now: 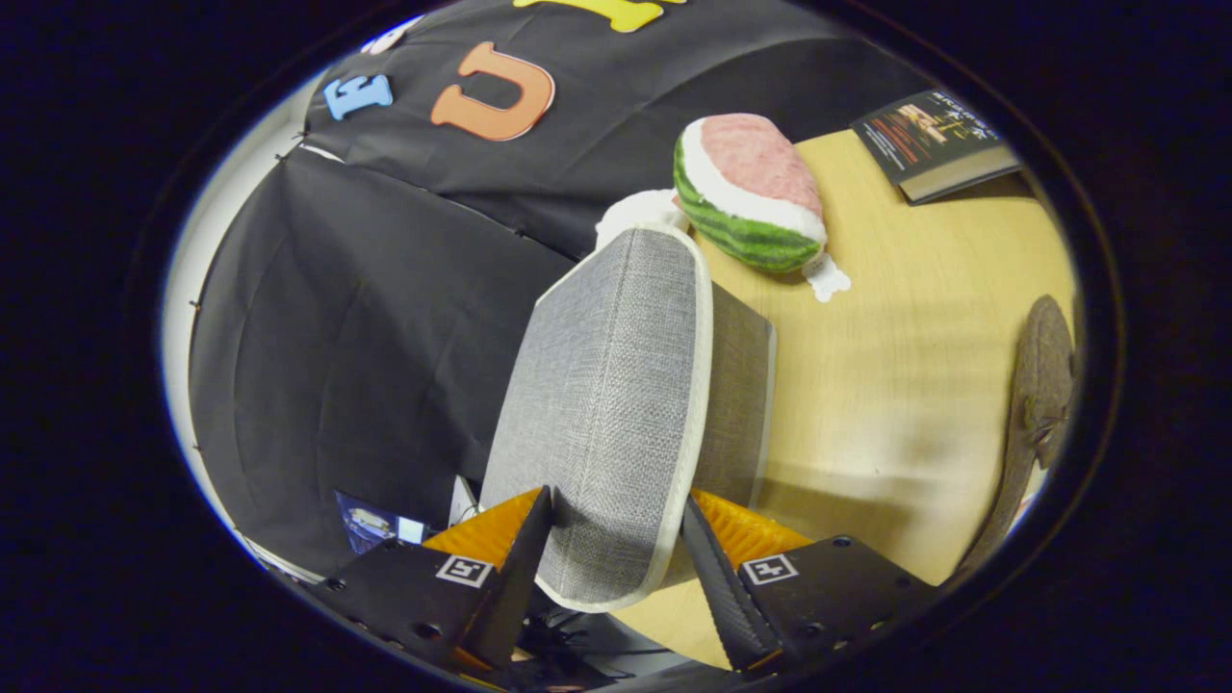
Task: Open the storage box then place both shoes into the box .Put the left shoe in first, then the right shoe, with the right side of both shoes facing outward in a uniform manner.
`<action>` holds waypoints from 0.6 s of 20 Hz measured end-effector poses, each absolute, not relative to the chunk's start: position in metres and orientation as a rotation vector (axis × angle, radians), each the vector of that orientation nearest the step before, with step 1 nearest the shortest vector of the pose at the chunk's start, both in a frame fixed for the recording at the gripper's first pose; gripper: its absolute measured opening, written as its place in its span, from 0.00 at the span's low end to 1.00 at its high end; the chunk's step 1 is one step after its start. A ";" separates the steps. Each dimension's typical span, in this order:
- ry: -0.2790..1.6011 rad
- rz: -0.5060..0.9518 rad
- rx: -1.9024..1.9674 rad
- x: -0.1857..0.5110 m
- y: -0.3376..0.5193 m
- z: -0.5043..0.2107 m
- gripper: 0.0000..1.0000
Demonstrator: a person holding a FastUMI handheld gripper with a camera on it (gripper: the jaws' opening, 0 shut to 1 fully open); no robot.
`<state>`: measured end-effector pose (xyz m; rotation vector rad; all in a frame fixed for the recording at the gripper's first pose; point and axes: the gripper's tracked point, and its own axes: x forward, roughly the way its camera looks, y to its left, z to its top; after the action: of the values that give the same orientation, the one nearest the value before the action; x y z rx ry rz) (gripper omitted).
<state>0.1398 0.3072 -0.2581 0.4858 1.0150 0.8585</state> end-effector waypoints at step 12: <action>0.985 0.788 0.553 0.144 0.296 -0.208 0.03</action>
<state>0.1437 0.2958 -0.2078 0.5535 0.9848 0.7884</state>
